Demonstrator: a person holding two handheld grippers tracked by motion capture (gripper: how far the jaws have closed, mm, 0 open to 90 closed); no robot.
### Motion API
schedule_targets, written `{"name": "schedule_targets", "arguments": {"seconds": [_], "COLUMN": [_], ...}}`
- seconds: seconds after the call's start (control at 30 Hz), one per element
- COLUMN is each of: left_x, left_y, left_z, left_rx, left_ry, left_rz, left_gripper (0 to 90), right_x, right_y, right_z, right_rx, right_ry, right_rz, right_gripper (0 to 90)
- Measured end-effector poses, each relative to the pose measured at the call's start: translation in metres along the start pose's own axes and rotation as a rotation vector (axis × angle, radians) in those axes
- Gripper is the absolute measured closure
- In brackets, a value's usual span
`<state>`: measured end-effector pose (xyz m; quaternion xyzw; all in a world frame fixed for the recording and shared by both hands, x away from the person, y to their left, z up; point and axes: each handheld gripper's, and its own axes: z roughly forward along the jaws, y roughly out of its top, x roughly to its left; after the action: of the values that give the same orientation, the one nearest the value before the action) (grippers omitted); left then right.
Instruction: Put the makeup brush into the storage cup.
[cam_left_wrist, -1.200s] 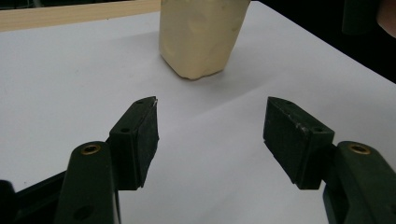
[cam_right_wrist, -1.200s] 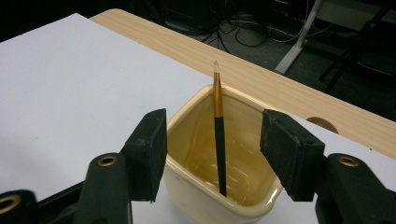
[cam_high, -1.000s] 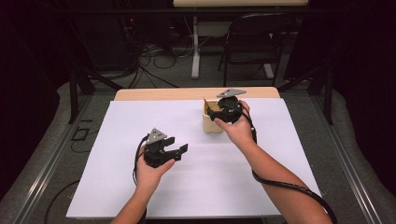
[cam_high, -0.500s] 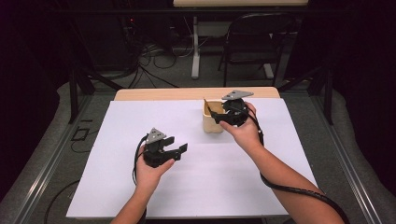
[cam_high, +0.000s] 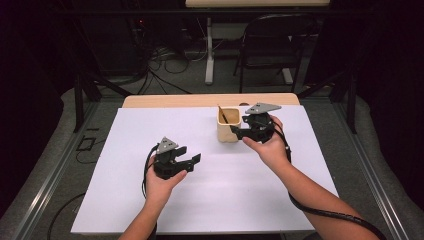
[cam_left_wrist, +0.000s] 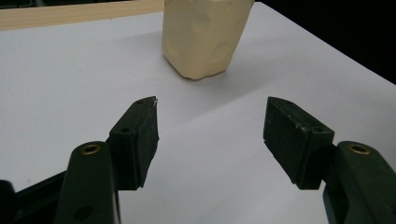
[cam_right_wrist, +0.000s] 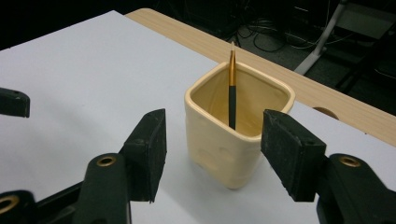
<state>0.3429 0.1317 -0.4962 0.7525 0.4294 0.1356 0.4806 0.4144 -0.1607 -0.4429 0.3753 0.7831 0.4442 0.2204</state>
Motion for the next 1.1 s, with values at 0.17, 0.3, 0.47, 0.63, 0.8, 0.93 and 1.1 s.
{"name": "schedule_targets", "arguments": {"seconds": [0.17, 0.3, 0.47, 0.63, 0.8, 0.93, 1.1], "left_x": [0.0, 0.0, 0.002, 0.006, 0.009, 0.011, 0.013], "left_y": [0.001, 0.002, 0.001, -0.001, -0.001, -0.002, -0.006], "left_z": [-0.001, -0.001, -0.003, -0.006, -0.013, -0.022, -0.029], "left_rx": [0.001, 0.005, 0.014, 0.038, 0.043, 0.03, 0.033], "left_ry": [0.001, 0.001, 0.01, 0.023, 0.02, 0.015, 0.015], "left_rz": [-0.005, 0.001, 0.003, 0.016, 0.018, 0.007, 0.015], "left_gripper": [35.7, 35.7, 35.7, 35.6, 35.6, 35.7, 35.7], "right_x": [-0.001, -0.001, 0.0, 0.001, 0.003, 0.002, 0.002], "right_y": [-0.005, -0.008, -0.011, -0.016, -0.022, -0.027, -0.033], "right_z": [-0.006, -0.012, -0.02, -0.026, -0.03, -0.036, -0.045], "right_rx": [-0.001, -0.003, -0.002, 0.003, 0.011, 0.0, 0.004], "right_ry": [0.001, 0.002, 0.009, 0.022, 0.029, 0.035, 0.039], "right_rz": [-0.007, -0.014, -0.023, -0.024, -0.032, -0.021, -0.019], "right_gripper": [40.6, 40.6, 40.4, 40.3, 40.3, 40.2, 40.0]}}
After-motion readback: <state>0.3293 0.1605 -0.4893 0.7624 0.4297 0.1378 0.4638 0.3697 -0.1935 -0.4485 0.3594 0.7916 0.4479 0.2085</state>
